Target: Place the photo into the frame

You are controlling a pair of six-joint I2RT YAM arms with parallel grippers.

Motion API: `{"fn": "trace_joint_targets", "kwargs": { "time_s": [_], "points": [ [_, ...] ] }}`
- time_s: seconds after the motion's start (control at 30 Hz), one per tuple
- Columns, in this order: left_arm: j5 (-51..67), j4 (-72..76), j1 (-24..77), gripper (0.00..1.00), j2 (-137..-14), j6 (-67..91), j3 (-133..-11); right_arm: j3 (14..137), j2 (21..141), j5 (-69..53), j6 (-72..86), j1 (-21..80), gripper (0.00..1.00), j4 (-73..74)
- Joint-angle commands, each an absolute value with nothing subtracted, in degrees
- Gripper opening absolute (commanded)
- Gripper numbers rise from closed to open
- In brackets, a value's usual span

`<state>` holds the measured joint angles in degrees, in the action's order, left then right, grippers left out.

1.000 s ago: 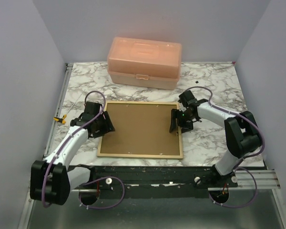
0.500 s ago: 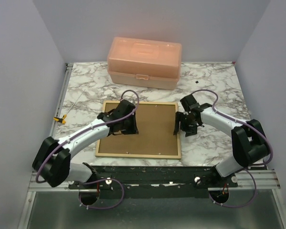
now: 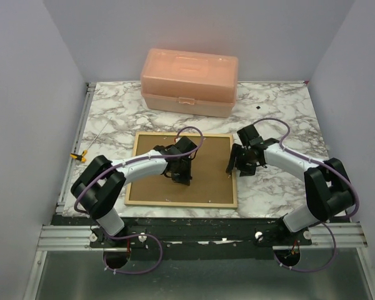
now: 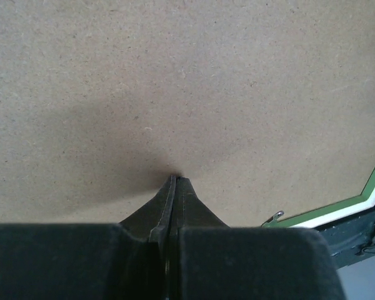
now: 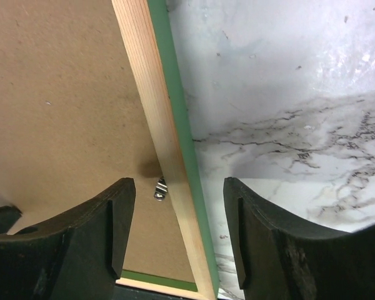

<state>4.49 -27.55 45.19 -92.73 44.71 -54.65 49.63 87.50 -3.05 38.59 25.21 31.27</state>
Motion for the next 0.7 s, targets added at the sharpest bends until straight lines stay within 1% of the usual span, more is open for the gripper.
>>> {"fn": "trace_joint_targets", "kwargs": {
  "time_s": [0.0, 0.13, 0.4, 0.57, 0.67],
  "points": [
    [2.9, -28.7, 45.4, 0.0, -95.4, 46.1, -55.2, 48.9, 89.2, -2.6, 40.2, 25.1, 0.62, 27.8],
    [3.1, -28.7, 45.4, 0.0, -96.7, 46.2, -55.2, 48.3, 89.8, -1.2, 40.3, 25.1, 0.53, 28.1],
    [3.9, -28.1, 45.6, 0.0, -99.6, 46.2, -55.5, 45.9, 89.6, -1.7, 40.1, 25.1, 0.5, 27.6],
    [3.4, -28.5, 45.6, 0.0, -99.8, 46.1, -55.7, 45.9, 91.6, -1.2, 39.4, 25.1, 0.33, 27.9],
    [3.3, -28.8, 45.6, 0.0, -99.8, 46.1, -55.8, 46.4, 92.0, -0.2, 38.7, 25.1, 0.17, 29.0]
  ]
}}
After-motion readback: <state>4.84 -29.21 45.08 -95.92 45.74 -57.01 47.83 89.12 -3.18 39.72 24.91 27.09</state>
